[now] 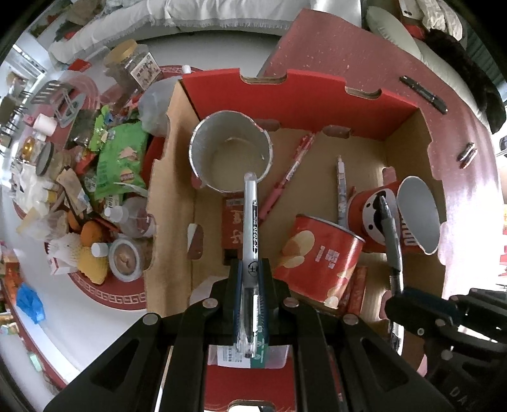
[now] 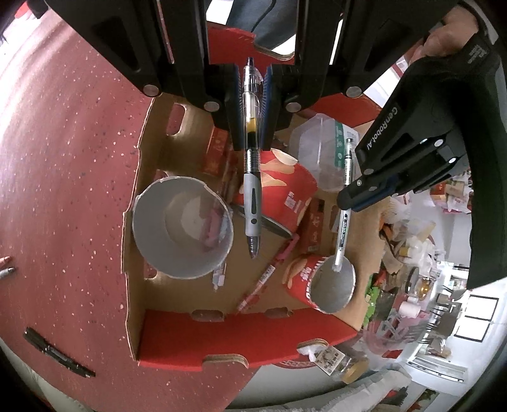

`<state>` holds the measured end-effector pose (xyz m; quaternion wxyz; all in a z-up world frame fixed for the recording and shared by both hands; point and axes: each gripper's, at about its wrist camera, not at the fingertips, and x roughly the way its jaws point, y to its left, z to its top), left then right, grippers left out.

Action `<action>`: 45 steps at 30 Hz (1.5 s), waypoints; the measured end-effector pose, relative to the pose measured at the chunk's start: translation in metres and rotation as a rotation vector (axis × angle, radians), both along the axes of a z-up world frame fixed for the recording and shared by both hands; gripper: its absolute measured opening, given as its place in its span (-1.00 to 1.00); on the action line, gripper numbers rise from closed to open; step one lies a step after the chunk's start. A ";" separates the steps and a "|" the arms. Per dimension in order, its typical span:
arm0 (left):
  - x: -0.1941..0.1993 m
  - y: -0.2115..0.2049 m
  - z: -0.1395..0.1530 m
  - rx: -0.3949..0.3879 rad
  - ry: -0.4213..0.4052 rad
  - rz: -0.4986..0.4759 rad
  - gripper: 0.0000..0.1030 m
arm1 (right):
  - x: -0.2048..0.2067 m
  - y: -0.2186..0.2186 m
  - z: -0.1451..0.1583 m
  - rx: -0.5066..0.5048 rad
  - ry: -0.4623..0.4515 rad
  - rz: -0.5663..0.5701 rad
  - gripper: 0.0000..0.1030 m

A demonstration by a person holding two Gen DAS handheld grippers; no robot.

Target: Organize rigid objects

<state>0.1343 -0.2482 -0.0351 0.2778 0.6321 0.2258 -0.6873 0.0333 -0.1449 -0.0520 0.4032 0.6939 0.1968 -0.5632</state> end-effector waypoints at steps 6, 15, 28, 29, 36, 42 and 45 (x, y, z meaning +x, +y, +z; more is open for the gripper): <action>0.002 0.002 0.006 -0.053 0.011 0.004 0.42 | -0.003 0.003 0.001 0.020 0.014 -0.016 0.16; 0.014 0.002 0.052 -0.150 0.114 -0.019 0.89 | -0.003 0.014 0.035 -0.047 0.095 0.050 0.71; 0.025 -0.005 0.091 -0.110 0.203 -0.019 0.99 | 0.035 0.017 0.082 -0.087 0.317 0.265 0.99; 0.024 -0.004 0.090 -0.095 0.191 -0.021 0.99 | 0.036 0.016 0.083 -0.085 0.322 0.270 0.99; 0.028 0.009 0.081 -0.091 0.115 -0.043 0.99 | 0.041 0.011 0.091 -0.064 0.371 0.299 0.99; 0.037 0.002 0.077 -0.070 0.107 0.006 0.99 | 0.041 0.011 0.092 -0.048 0.382 0.311 0.99; 0.040 0.001 0.075 -0.063 0.103 0.014 0.99 | 0.041 0.011 0.091 -0.042 0.377 0.308 0.99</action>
